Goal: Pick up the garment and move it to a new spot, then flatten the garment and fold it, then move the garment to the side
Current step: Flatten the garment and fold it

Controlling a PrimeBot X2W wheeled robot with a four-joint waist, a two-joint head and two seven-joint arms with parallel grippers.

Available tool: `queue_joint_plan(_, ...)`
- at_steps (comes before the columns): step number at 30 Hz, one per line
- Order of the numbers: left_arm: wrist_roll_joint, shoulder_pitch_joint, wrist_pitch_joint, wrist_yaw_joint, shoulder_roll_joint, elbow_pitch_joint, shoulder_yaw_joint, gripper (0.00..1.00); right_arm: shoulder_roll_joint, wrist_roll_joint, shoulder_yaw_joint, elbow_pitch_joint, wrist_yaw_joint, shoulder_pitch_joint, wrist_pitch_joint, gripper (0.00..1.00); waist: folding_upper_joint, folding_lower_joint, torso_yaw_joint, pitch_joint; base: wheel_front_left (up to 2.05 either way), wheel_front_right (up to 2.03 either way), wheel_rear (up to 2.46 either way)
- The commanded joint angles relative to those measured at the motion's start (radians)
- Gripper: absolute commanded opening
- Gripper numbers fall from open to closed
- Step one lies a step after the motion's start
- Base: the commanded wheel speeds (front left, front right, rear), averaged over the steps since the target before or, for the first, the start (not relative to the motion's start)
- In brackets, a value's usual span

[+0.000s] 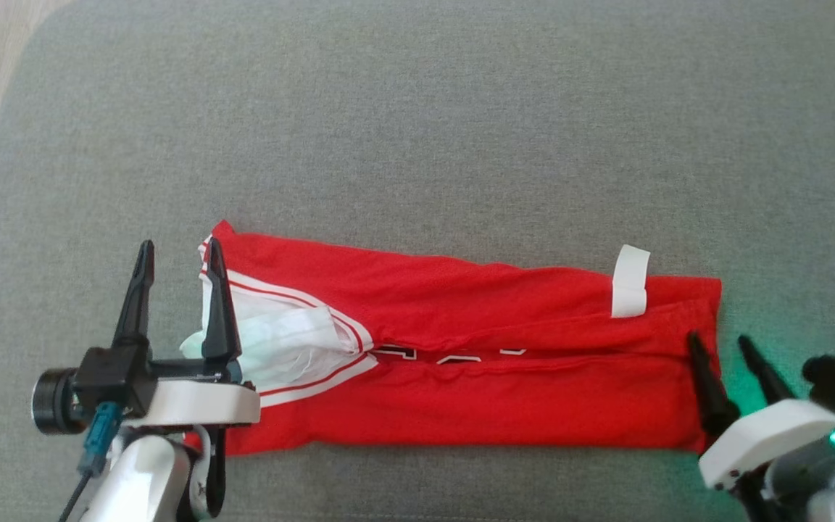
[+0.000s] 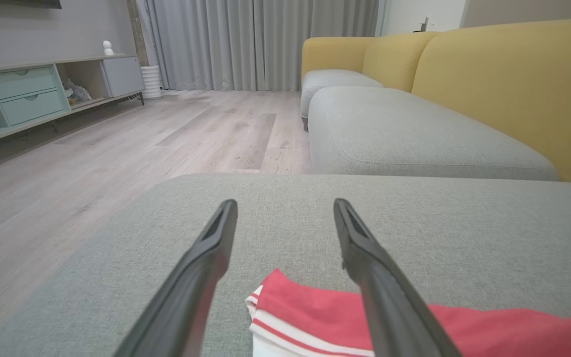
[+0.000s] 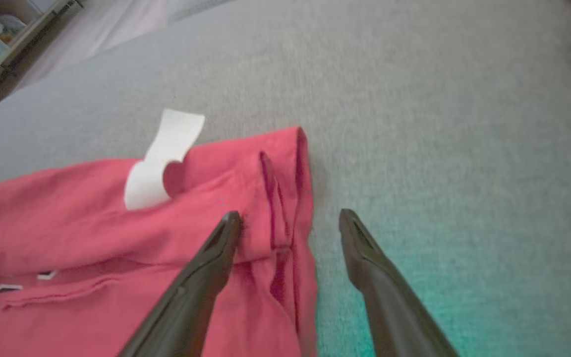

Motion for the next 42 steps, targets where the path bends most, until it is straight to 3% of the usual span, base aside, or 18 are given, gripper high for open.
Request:
queue_joint_plan(1, 0.002, -0.045, -0.011, 0.0, 0.013, -0.018, 0.035, 1.0, -0.005, 0.009, 0.028, -0.006, -0.001, -0.029, -0.021, 1.0, 0.0, 0.0, 0.003, 0.005, 0.0, 0.0, 0.0)
queue_joint_plan(11, -0.008, -0.063, -0.03, -0.011, 0.007, 0.014, 0.033, 1.0, -0.002, 0.028, 0.093, 0.161, -0.001, -0.019, -0.02, 1.0, 0.0, 0.0, 0.013, 0.02, 0.0, 0.0, 0.0)
queue_joint_plan(12, -0.009, -0.064, -0.031, -0.011, 0.007, 0.015, 0.034, 1.0, -0.001, 0.031, 0.106, 0.165, -0.001, -0.013, -0.015, 0.6, 0.0, 0.0, 0.013, 0.021, 0.0, 0.0, 0.0)
queue_joint_plan(13, -0.01, -0.065, -0.033, -0.011, 0.007, 0.016, 0.036, 1.0, -0.001, 0.036, 0.115, 0.168, -0.001, -0.007, -0.011, 0.0, 0.0, 0.0, 0.013, 0.022, 0.0, 0.0, 0.0)
queue_joint_plan(20, -0.019, -0.058, -0.042, -0.006, 0.01, 0.01, 0.048, 1.0, 0.001, 0.05, 0.112, 0.122, -0.001, -0.013, -0.025, 0.0, 0.0, 0.0, 0.001, 0.022, 0.0, 0.0, 0.0)
queue_joint_plan(34, -0.023, -0.049, -0.04, 0.007, 0.014, -0.01, 0.043, 1.0, -0.066, 0.0, -0.174, 0.003, -0.001, -0.137, 0.052, 0.0, 0.0, 0.0, -0.004, 0.012, 0.0, 0.0, 0.0)
queue_joint_plan(37, -0.025, -0.044, -0.043, 0.01, 0.015, -0.006, 0.047, 1.0, -0.06, -0.005, -0.142, -0.064, -0.001, -0.142, 0.105, 0.0, 0.0, 0.0, -0.007, 0.007, 0.0, 0.0, 0.0)
queue_joint_plan(42, -0.028, -0.039, -0.045, 0.014, 0.018, -0.002, 0.05, 1.0, -0.031, 0.026, 0.003, -0.199, -0.001, -0.139, 0.22, 0.0, 0.0, 0.0, -0.018, 0.001, 0.0, 0.0, 0.0)
